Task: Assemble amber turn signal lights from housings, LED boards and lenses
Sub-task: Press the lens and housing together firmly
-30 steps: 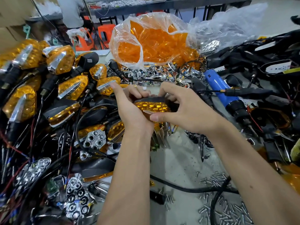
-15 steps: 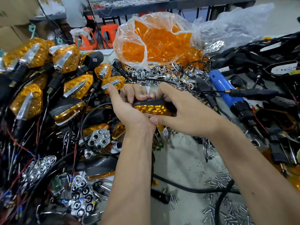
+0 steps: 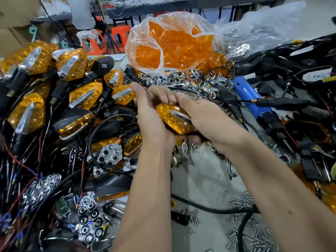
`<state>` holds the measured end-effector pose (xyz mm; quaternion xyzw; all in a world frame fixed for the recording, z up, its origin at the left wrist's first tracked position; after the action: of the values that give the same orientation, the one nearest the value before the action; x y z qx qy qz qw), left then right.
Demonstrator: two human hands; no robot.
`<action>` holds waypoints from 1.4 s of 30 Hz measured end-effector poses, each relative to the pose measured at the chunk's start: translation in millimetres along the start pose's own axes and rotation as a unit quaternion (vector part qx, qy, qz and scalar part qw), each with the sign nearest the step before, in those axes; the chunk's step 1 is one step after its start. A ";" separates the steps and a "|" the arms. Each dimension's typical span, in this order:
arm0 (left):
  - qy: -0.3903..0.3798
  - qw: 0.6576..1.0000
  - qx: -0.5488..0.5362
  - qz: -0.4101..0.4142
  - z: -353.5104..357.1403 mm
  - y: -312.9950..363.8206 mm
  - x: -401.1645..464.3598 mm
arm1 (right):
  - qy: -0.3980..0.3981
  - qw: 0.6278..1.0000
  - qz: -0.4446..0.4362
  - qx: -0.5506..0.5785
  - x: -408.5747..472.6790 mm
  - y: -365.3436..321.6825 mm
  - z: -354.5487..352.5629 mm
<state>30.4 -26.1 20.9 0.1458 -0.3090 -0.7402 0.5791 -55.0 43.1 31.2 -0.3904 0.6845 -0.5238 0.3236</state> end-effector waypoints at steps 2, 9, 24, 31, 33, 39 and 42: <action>-0.013 0.999 0.028 0.009 -1.4 0.9 -0.3 | -0.037 0.996 0.070 0.040 -3.3 -0.2 -0.5; -0.018 0.999 0.041 0.014 2.4 2.2 -2.0 | -0.052 0.981 0.170 0.075 -4.9 3.1 -0.4; 0.243 0.967 0.063 -0.043 -6.8 -8.3 4.4 | 0.111 0.945 -0.204 -0.231 0.5 5.2 6.3; 0.325 0.933 0.041 -0.151 -15.9 -0.9 15.7 | -0.130 0.943 -0.264 -0.153 -1.5 0.1 -18.0; 0.323 0.930 0.040 -0.173 -17.6 -0.9 16.5 | -0.112 0.937 -0.280 -0.178 -1.7 1.4 -18.8; 0.284 0.949 0.122 -0.064 -18.6 -2.6 11.1 | -0.038 0.929 -0.322 -0.177 -3.2 0.6 -18.4; 0.298 0.928 0.197 0.103 -14.5 -0.9 11.8 | -0.043 0.936 -0.313 -0.152 -2.8 0.2 -17.6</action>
<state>34.6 -41.3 10.8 0.4383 -0.2754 -0.5232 0.6770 -68.7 53.8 35.3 -0.6515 0.5848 -0.4709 0.1087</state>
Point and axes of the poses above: each hand's wrist, its own x-axis towards the middle knuckle, its own z-axis out of the palm, y = z × x, the point moved 2 cm from there along x, towards the middle knuckle, and after that the axes turned 8 degrees about y, right-handed, at the moved point
